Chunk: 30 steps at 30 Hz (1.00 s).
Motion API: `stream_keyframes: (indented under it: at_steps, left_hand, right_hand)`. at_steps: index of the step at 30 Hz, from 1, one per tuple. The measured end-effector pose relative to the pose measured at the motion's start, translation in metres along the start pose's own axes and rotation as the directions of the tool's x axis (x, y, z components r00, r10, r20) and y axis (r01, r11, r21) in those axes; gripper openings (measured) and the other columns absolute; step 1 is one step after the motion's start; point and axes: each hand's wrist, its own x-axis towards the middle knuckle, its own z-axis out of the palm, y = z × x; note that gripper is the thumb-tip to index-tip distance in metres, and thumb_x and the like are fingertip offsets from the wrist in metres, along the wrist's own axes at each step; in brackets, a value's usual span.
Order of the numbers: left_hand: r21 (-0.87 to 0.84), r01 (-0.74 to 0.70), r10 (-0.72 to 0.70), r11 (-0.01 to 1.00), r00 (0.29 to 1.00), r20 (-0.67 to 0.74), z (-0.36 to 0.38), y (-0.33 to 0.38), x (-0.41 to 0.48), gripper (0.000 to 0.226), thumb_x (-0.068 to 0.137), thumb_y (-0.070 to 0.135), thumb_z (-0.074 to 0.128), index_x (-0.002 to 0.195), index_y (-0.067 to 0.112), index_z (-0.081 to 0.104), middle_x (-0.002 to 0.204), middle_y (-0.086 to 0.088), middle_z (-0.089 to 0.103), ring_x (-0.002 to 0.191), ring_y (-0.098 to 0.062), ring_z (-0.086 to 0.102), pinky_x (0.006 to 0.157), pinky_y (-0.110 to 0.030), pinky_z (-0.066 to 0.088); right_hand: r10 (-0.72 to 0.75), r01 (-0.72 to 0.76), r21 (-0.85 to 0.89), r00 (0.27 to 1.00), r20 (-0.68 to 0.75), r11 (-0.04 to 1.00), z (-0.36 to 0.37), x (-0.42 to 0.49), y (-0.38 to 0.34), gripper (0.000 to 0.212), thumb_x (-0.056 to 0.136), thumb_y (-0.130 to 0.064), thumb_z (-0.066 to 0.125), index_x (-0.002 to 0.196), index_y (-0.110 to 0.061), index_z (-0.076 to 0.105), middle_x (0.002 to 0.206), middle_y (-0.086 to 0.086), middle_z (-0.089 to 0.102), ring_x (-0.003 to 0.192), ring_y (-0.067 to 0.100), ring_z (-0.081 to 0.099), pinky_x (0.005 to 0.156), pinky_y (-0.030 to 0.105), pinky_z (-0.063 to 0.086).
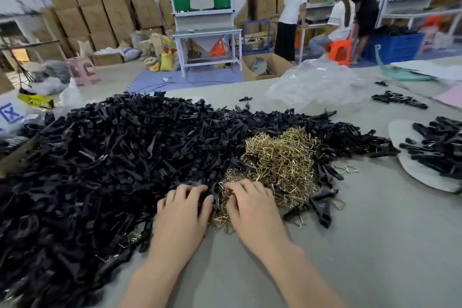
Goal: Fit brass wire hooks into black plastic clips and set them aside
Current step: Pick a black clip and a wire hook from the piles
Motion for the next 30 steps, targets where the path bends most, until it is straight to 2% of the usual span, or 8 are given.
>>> stream_keyframes:
  at_steps: [5, 11, 15, 17, 19, 22, 26, 30]
  left_hand:
    - [-0.023, -0.044, 0.044, 0.999, 0.999, -0.02, 0.0, -0.003, 0.001, 0.023, 0.098, 0.04, 0.055, 0.112, 0.029, 0.069, 0.107, 0.006, 0.065, 0.102, -0.023, 0.06, 0.087, -0.042, 0.046]
    - [-0.12, 0.048, -0.047, 0.992, 0.999, 0.015, 0.0, -0.012, 0.007, 0.028, 0.102, 0.035, 0.046, 0.116, 0.027, 0.069, 0.114, 0.009, 0.065, 0.108, -0.018, 0.058, 0.095, -0.038, 0.042]
    - [-0.344, 0.051, -0.065, 0.938, 0.997, -0.03, -0.002, -0.011, 0.003, 0.029, 0.102, 0.038, 0.044, 0.116, 0.028, 0.068, 0.111, 0.017, 0.068, 0.105, -0.009, 0.061, 0.093, -0.034, 0.048]
    - [-0.427, 0.089, -0.116, 0.9, 0.993, -0.036, -0.001, -0.011, 0.004, 0.03, 0.103, 0.037, 0.042, 0.121, 0.03, 0.064, 0.111, 0.019, 0.063, 0.097, 0.0, 0.061, 0.084, -0.027, 0.05]
    - [-0.381, 0.125, -0.144, 0.916, 0.989, -0.021, 0.0, -0.01, 0.008, 0.03, 0.103, 0.032, 0.044, 0.129, 0.031, 0.058, 0.117, 0.017, 0.055, 0.086, -0.002, 0.061, 0.073, -0.025, 0.049]
    - [-0.267, 0.18, -0.17, 0.947, 0.984, 0.059, 0.001, -0.003, 0.021, 0.033, 0.103, 0.039, 0.043, 0.133, 0.033, 0.055, 0.13, 0.011, 0.053, 0.099, -0.016, 0.063, 0.087, -0.041, 0.051]
    - [-0.155, 0.245, -0.212, 0.957, 0.956, 0.202, 0.001, 0.009, 0.052, 0.041, 0.097, 0.053, 0.048, 0.129, 0.029, 0.057, 0.124, 0.003, 0.058, 0.108, -0.02, 0.058, 0.087, -0.037, 0.047]
    - [0.039, 0.151, -0.154, 0.988, 0.921, 0.358, 0.0, 0.025, 0.079, 0.05, 0.096, 0.052, 0.054, 0.139, 0.028, 0.049, 0.132, -0.004, 0.059, 0.118, -0.027, 0.058, 0.092, -0.038, 0.046]
  right_hand:
    - [-0.004, 0.005, 0.059, 1.0, -0.012, 0.998, 0.001, -0.003, 0.002, 0.027, 0.101, -0.03, 0.044, 0.124, -0.032, 0.058, 0.121, -0.017, 0.059, 0.113, 0.008, 0.047, 0.101, 0.026, 0.032]
    - [0.002, -0.002, 0.14, 1.0, -0.003, 0.99, 0.0, -0.001, 0.002, 0.024, 0.098, -0.025, 0.047, 0.115, -0.032, 0.062, 0.115, -0.019, 0.059, 0.109, 0.005, 0.048, 0.101, 0.025, 0.032]
    - [0.007, 0.0, 0.211, 0.999, -0.033, 0.978, -0.002, -0.002, 0.003, 0.027, 0.1, -0.026, 0.046, 0.119, -0.031, 0.064, 0.117, -0.019, 0.061, 0.111, 0.004, 0.05, 0.103, 0.025, 0.034]
    - [0.02, -0.001, 0.261, 0.998, -0.068, 0.965, -0.002, -0.002, 0.003, 0.028, 0.1, -0.023, 0.047, 0.122, -0.028, 0.064, 0.117, -0.017, 0.062, 0.111, 0.003, 0.051, 0.103, 0.026, 0.039]
    - [0.032, 0.001, 0.287, 0.993, -0.11, 0.958, -0.004, -0.001, 0.002, 0.029, 0.1, -0.021, 0.046, 0.123, -0.026, 0.063, 0.114, -0.016, 0.063, 0.108, 0.002, 0.052, 0.1, 0.024, 0.042]
    - [0.058, 0.012, 0.339, 0.979, -0.195, 0.941, -0.006, 0.001, 0.002, 0.029, 0.098, -0.015, 0.045, 0.118, -0.021, 0.065, 0.107, -0.012, 0.064, 0.103, 0.004, 0.055, 0.095, 0.025, 0.046]
    - [0.1, 0.013, 0.421, 0.964, -0.245, 0.907, -0.009, 0.003, 0.004, 0.028, 0.097, -0.004, 0.05, 0.115, -0.02, 0.066, 0.103, -0.01, 0.064, 0.101, 0.006, 0.058, 0.089, 0.027, 0.05]
    - [0.181, -0.035, 0.51, 0.954, -0.238, 0.859, -0.011, 0.003, 0.006, 0.03, 0.097, -0.004, 0.05, 0.112, -0.024, 0.067, 0.101, -0.016, 0.063, 0.1, 0.004, 0.058, 0.086, 0.027, 0.049]
